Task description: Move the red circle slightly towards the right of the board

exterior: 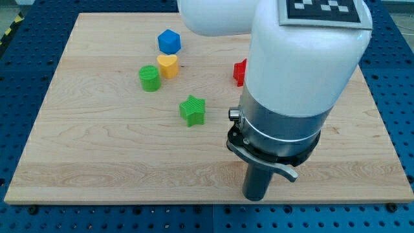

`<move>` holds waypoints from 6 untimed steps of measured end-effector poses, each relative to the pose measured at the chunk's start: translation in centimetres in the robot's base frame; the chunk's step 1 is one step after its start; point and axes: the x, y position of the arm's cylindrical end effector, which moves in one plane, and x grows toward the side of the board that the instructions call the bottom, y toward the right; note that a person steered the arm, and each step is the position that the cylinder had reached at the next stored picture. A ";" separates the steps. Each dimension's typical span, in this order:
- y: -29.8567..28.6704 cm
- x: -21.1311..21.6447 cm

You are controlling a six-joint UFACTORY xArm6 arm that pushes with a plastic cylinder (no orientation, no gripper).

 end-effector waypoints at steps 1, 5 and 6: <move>-1.6 0.0; -2.4 -8.4; -1.0 -7.6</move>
